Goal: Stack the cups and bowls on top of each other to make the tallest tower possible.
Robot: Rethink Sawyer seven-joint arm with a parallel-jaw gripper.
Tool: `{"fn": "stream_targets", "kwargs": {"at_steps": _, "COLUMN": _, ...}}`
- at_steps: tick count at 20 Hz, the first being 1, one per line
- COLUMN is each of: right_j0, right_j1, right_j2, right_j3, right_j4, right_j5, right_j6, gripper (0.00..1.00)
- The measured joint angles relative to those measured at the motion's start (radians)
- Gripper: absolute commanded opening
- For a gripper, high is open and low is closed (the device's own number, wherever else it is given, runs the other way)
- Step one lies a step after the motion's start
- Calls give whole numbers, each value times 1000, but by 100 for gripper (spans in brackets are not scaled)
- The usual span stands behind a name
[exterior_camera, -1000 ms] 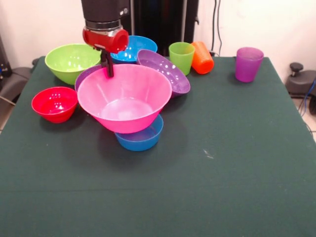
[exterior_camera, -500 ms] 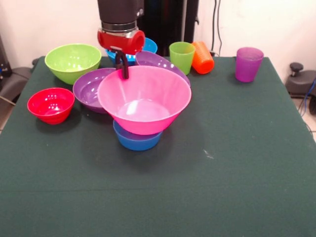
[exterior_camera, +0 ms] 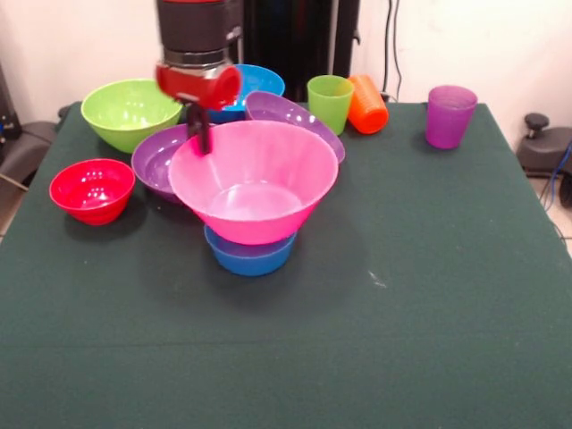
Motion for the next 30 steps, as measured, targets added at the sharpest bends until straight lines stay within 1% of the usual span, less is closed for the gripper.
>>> {"fn": "stream_targets", "kwargs": {"at_steps": 1, "right_j0": -6, "right_j1": 2, "right_j2": 1, "right_j3": -5, "right_j4": -3, "right_j5": 0, "right_j6": 0, "gripper": 0}}
{"fn": "stream_targets", "kwargs": {"at_steps": 2, "right_j0": -39, "right_j1": 9, "right_j2": 8, "right_j3": -26, "right_j4": -15, "right_j5": 1, "right_j6": 0, "gripper": 0}}
{"fn": "stream_targets", "kwargs": {"at_steps": 8, "right_j0": -133, "right_j1": 27, "right_j2": 21, "right_j3": -84, "right_j4": -50, "right_j5": 19, "right_j6": 0, "gripper": 0}}
{"fn": "stream_targets", "kwargs": {"at_steps": 9, "right_j0": -162, "right_j1": 33, "right_j2": 20, "right_j3": -108, "right_j4": -63, "right_j5": 32, "right_j6": 0, "gripper": 0}}
{"fn": "stream_targets", "kwargs": {"at_steps": 13, "right_j0": -187, "right_j1": 51, "right_j2": 17, "right_j3": -139, "right_j4": -81, "right_j5": 51, "right_j6": 0, "gripper": 0}}
{"fn": "stream_targets", "kwargs": {"at_steps": 19, "right_j0": -151, "right_j1": 88, "right_j2": 6, "right_j3": -152, "right_j4": -86, "right_j5": 51, "right_j6": 0, "gripper": 0}}
{"fn": "stream_targets", "kwargs": {"at_steps": 21, "right_j0": -132, "right_j1": 95, "right_j2": 6, "right_j3": -152, "right_j4": -86, "right_j5": 51, "right_j6": 0, "gripper": 0}}
{"fn": "stream_targets", "kwargs": {"at_steps": 22, "right_j0": -112, "right_j1": 102, "right_j2": 7, "right_j3": -152, "right_j4": -82, "right_j5": 51, "right_j6": 0, "gripper": 0}}
{"fn": "stream_targets", "kwargs": {"at_steps": 27, "right_j0": -89, "right_j1": 112, "right_j2": 8, "right_j3": -152, "right_j4": -71, "right_j5": 51, "right_j6": 0, "gripper": 0}}
{"fn": "stream_targets", "kwargs": {"at_steps": 30, "right_j0": -86, "right_j1": 111, "right_j2": 8, "right_j3": -151, "right_j4": -65, "right_j5": 51, "right_j6": 0, "gripper": 0}}
